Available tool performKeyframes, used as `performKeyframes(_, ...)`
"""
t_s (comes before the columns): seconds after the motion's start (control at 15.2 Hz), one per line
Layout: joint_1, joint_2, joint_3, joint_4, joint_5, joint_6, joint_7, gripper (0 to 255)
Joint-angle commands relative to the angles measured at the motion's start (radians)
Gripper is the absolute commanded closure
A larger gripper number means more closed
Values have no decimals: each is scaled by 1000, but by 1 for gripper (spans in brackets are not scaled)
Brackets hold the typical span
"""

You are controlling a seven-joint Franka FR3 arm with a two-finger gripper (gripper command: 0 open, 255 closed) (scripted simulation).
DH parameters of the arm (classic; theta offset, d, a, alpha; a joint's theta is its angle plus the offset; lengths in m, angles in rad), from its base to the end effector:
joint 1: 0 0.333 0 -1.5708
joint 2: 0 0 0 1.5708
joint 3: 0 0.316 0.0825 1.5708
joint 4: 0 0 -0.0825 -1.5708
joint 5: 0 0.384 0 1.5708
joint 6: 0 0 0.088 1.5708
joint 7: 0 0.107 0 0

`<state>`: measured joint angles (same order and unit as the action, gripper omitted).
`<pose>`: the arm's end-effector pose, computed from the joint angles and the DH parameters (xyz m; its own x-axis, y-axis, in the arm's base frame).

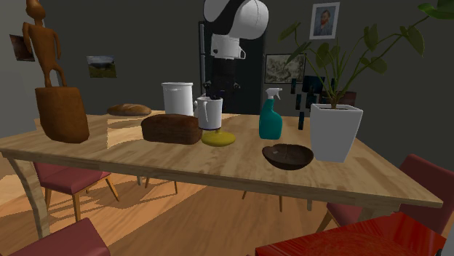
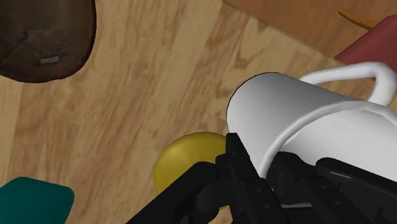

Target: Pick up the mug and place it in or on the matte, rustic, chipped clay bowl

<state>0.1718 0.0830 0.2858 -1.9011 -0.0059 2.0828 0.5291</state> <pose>0.5318 0.2575 0.4665 0.9942 -0.0734 0.0789 -0.0681 -0.9954 -0.0670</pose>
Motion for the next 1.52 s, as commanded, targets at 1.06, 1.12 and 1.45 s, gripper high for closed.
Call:
performKeyframes(1.06, -131, -527, -217, -497, 98, -39, -392, 255)
performKeyframes(1.12, -139, -552, -233, -515, 94, -48, -413, 255)
performKeyframes(1.45, -152, -582, -260, -576, 85, -19, -451, 255)
